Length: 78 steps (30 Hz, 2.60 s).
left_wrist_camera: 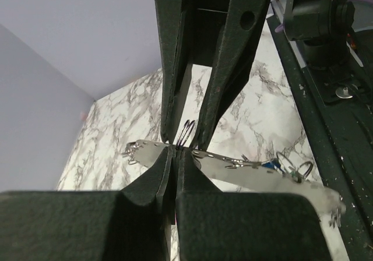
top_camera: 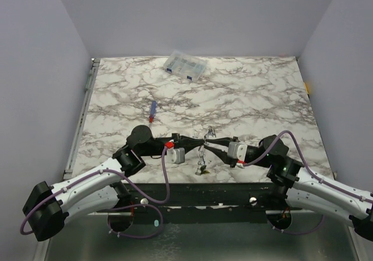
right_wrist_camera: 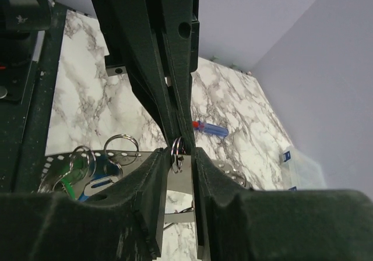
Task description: Put the keys on the keyring
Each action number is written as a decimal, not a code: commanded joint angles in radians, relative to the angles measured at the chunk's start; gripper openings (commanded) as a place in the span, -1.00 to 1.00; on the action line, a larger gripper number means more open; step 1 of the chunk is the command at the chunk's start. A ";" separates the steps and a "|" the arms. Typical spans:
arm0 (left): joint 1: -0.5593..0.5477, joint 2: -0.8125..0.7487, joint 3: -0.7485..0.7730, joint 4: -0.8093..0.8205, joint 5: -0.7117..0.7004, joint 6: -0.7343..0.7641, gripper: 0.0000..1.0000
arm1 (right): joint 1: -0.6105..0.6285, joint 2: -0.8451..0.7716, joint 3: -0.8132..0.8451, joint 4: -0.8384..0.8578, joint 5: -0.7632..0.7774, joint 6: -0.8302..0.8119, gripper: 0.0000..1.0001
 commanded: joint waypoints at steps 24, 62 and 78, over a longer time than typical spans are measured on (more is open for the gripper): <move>-0.011 0.040 0.029 -0.036 -0.226 0.008 -1.00 | 0.010 0.060 0.264 -0.380 0.151 0.104 -0.09; -0.004 0.076 0.069 -0.102 -0.402 -0.018 -1.00 | 0.010 0.275 0.191 -0.153 0.382 0.265 -0.07; -0.004 0.073 0.069 -0.102 -0.377 -0.008 -1.00 | 0.008 0.254 0.206 -0.264 0.286 0.131 0.18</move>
